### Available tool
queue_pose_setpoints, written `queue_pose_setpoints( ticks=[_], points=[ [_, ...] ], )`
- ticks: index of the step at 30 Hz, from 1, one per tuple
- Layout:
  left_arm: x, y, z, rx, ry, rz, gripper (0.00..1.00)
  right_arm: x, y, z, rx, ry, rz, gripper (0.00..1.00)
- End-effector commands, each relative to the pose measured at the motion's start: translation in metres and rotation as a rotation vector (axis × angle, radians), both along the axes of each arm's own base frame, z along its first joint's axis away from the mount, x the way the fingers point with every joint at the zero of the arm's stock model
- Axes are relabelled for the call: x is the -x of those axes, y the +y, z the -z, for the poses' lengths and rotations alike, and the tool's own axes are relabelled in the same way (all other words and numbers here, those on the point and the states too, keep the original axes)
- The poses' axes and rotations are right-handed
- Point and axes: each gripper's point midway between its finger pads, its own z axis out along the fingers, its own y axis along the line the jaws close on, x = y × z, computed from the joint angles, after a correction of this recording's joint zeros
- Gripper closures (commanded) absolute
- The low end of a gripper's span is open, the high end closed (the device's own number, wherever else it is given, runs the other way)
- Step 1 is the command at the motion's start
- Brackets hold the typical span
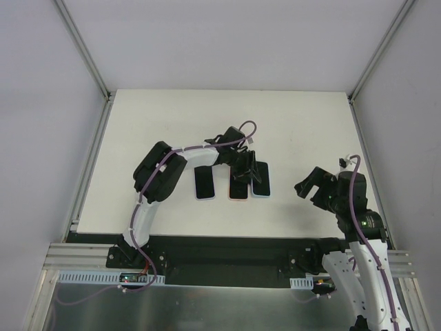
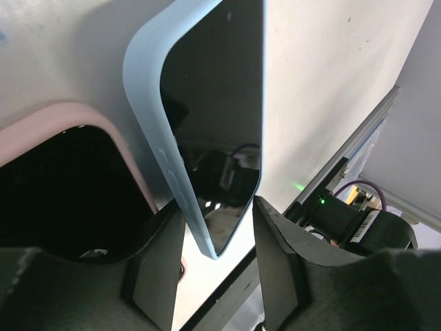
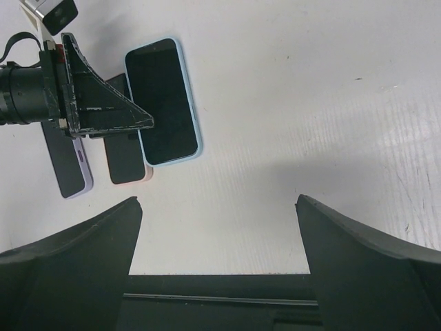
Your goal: Put the phone into the phone case
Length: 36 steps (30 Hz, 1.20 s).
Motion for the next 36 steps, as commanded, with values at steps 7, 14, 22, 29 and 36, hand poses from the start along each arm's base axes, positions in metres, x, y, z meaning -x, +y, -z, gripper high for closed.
queue_pose_setpoints(
  ticks=[7, 14, 22, 29, 36],
  points=[
    [-0.008, 0.008, -0.066, 0.091, -0.146, 0.018, 0.52, 0.003, 0.009, -0.018, -0.023, -0.028, -0.060, 0.04],
    [-0.009, 0.037, -0.092, -0.001, -0.297, 0.016, 0.44, 0.018, 0.033, -0.019, -0.085, 0.003, -0.215, 0.04],
    [0.024, 0.074, -0.177, 0.065, -0.519, 0.075, 0.01, 0.037, 0.040, -0.067, -0.112, -0.155, -0.276, 0.04],
    [0.073, 0.117, -0.215, 0.110, -0.677, 0.137, 0.01, 0.059, 0.037, -0.089, -0.144, -0.214, -0.247, 0.04],
    [0.101, 0.147, -0.226, 0.141, -0.768, 0.093, 0.01, 0.070, 0.040, -0.094, -0.198, -0.268, -0.235, 0.04]
  ],
)
